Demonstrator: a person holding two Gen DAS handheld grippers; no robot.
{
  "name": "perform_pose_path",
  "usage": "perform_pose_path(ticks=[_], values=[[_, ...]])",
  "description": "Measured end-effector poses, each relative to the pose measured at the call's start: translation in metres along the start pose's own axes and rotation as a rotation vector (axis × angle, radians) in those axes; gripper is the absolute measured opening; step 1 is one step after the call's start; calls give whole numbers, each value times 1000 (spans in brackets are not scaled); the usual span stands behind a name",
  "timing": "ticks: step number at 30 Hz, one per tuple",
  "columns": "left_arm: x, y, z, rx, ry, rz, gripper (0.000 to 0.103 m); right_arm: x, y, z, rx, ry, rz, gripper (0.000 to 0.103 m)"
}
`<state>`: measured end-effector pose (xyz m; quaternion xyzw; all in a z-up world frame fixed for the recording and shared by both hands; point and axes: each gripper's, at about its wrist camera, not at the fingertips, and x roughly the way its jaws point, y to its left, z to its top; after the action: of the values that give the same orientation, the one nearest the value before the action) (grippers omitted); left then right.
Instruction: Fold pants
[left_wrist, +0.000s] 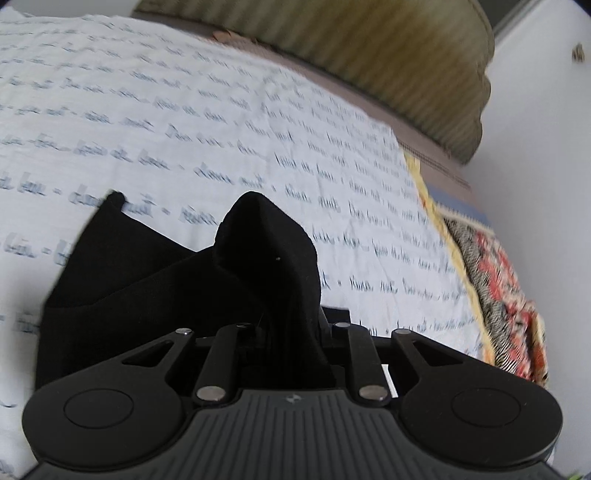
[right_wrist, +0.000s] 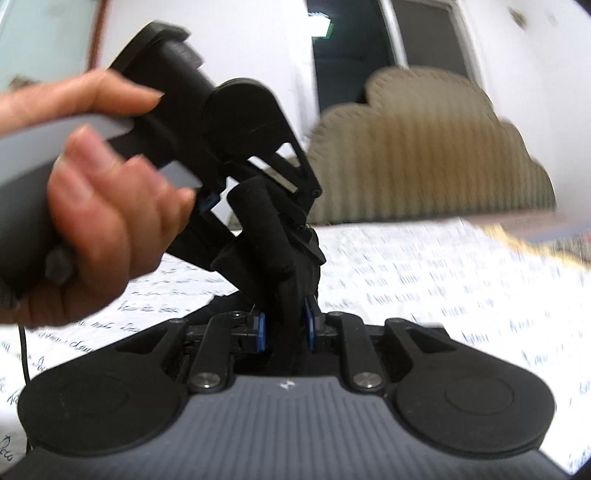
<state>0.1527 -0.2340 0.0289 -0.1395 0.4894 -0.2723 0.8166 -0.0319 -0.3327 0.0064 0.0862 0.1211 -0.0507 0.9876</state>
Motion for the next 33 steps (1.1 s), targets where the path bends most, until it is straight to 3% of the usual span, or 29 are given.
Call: perform_pose_path(ticks=[7, 14, 16, 19, 21, 23, 28, 30, 33], values=[[47, -30, -11, 71, 62, 27, 19, 7, -49, -15, 173, 44, -43, 18], [66, -57, -16, 215, 81, 55, 32, 12, -90, -35, 392, 97, -34, 18], [63, -60, -16, 238, 65, 46, 32, 12, -99, -40, 479, 113, -18, 18], [54, -58, -13, 224, 49, -9, 41, 15, -116, -51, 634, 139, 18, 19], [43, -58, -11, 229, 15, -41, 60, 15, -125, -58, 718, 147, 34, 18], [30, -61, -9, 244, -38, -40, 70, 15, -128, -60, 757, 150, 46, 18], [-4, -54, -9, 316, -118, -10, 70, 13, -131, -64, 844, 164, 65, 20], [-16, -40, -9, 316, -140, 16, 70, 12, -134, -66, 898, 165, 89, 28], [-33, -10, -10, 293, -179, 69, 72, 10, -137, -68, 941, 171, 94, 31]])
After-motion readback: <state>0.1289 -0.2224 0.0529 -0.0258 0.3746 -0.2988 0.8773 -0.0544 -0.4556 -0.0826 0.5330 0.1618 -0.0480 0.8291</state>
